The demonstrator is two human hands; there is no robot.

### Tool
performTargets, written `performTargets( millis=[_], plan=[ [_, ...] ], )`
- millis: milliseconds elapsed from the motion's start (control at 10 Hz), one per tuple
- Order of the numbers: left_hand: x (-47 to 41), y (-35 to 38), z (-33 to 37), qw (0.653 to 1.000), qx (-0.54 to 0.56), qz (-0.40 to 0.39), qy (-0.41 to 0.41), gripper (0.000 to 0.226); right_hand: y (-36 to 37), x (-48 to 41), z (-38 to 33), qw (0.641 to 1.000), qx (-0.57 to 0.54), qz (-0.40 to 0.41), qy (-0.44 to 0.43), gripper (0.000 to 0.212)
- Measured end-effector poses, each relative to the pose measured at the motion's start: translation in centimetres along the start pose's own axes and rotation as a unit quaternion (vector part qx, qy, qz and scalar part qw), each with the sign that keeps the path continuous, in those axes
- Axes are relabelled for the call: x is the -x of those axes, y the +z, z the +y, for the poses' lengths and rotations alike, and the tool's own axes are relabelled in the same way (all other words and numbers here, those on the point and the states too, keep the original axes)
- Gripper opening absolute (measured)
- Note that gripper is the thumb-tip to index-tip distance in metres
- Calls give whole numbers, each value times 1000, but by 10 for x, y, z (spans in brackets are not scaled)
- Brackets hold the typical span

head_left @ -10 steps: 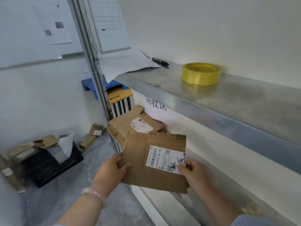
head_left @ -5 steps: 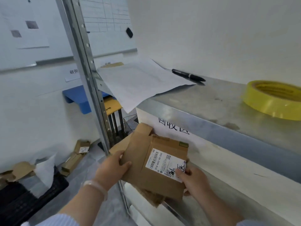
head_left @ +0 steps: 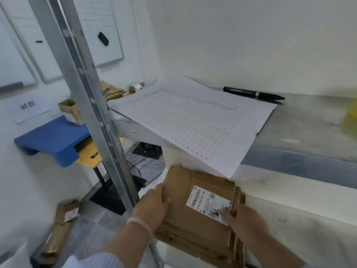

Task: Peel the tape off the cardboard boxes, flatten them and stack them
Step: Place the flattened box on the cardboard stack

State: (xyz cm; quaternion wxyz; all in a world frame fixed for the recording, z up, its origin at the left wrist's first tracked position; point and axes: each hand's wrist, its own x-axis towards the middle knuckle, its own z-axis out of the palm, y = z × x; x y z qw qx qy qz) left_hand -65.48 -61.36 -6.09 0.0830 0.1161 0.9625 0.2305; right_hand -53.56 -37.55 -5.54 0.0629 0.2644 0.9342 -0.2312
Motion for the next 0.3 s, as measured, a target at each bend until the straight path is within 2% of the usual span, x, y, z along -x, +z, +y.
performTargets(
  millis=[100, 200, 300],
  plan=[
    [0, 8, 6, 995, -91, 11, 30, 43, 3, 3, 0, 1000, 8, 15, 3, 38],
    [1, 9, 11, 981, -161, 64, 86, 46, 3, 9, 8, 999, 6, 46, 3, 39],
    [5, 11, 19, 973, -148, 99, 149, 56, -1, 20, 25, 994, 45, 94, -23, 49]
  ],
)
